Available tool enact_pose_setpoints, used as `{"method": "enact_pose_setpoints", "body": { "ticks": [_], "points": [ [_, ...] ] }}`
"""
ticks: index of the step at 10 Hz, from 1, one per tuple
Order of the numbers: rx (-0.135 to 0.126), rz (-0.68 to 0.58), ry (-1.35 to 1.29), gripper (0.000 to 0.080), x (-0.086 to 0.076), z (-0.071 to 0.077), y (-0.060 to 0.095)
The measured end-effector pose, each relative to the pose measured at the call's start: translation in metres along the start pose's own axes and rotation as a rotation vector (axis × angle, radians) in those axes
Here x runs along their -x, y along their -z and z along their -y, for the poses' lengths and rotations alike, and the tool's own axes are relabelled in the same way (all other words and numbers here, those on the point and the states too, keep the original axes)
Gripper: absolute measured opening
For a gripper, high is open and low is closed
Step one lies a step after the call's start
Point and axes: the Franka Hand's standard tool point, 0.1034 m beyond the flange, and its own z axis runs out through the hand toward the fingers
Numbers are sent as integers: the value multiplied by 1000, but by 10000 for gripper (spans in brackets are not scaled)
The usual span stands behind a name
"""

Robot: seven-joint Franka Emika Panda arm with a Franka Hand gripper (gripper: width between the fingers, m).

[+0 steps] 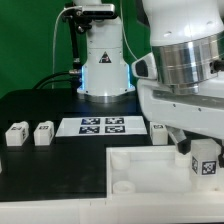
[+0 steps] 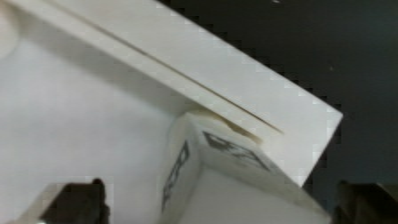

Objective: Assemble one leg

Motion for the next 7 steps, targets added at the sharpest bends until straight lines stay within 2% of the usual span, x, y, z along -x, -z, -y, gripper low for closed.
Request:
{"method": "enact_pose_setpoints", "body": {
  "ticks": [2,4,6,7],
  "points": [
    [9,-8,230,649,0,-1,-1],
    [49,-42,622,649,1,1,-2],
    [60,-43,782,649,3,2,-2],
    [59,-43,779,526,3,1,-2]
  ]
}}
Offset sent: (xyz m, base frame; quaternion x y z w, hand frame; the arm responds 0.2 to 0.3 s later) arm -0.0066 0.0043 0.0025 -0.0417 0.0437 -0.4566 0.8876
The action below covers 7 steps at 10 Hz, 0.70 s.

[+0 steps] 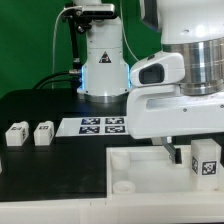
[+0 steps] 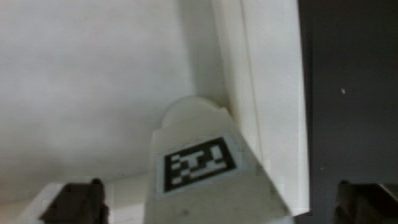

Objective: Assemble one leg

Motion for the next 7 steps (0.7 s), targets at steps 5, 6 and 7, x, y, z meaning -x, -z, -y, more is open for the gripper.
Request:
{"method": "enact_pose_setpoints", "body": {
  "ticks": [5,6,7],
  "points": [
    [8,1,-308,295,-1,-6,0],
    [24,9,-431,295,-2,-9,0],
    [49,7,-535,295,-2,-13,1]
  ]
}}
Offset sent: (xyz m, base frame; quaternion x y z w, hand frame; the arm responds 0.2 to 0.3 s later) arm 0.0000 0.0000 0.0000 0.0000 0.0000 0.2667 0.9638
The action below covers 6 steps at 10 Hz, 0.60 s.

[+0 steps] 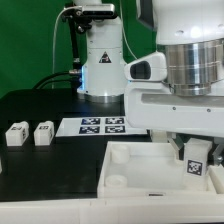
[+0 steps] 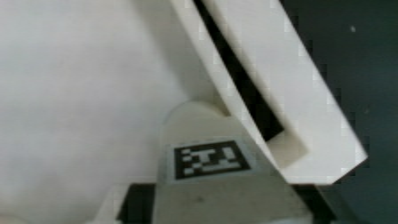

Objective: Assemble one leg

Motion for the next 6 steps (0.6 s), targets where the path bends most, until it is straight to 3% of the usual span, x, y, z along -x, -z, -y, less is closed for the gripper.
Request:
{"method": "enact_pose_setpoints", "body": {
  "ticks": [4,6],
  "points": [
    [51,-32,-224,313,-12,-18,3],
    [52,-31,-206,314,-12,-19,3]
  ]
}}
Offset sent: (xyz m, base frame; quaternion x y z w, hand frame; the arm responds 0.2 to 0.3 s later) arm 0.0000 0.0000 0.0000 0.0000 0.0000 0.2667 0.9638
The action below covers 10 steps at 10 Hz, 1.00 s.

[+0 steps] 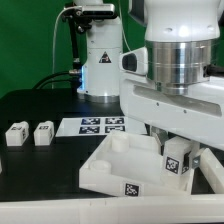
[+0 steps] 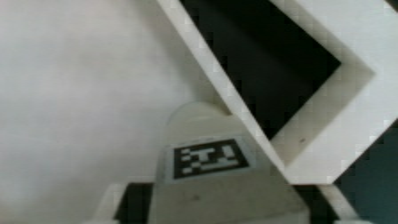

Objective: Assemble one leg

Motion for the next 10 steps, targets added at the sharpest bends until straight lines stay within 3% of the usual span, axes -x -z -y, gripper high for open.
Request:
{"method": "enact_pose_setpoints", "body": {
  "ticks": [2,4,6,10],
  "points": [
    [-1,2,2,315,2,1,0],
    [-10,2,20,611,10,5,8],
    [-22,-2,35,639,17,12,17],
    [-16,0,34,649,16,10,12]
  ]
}}
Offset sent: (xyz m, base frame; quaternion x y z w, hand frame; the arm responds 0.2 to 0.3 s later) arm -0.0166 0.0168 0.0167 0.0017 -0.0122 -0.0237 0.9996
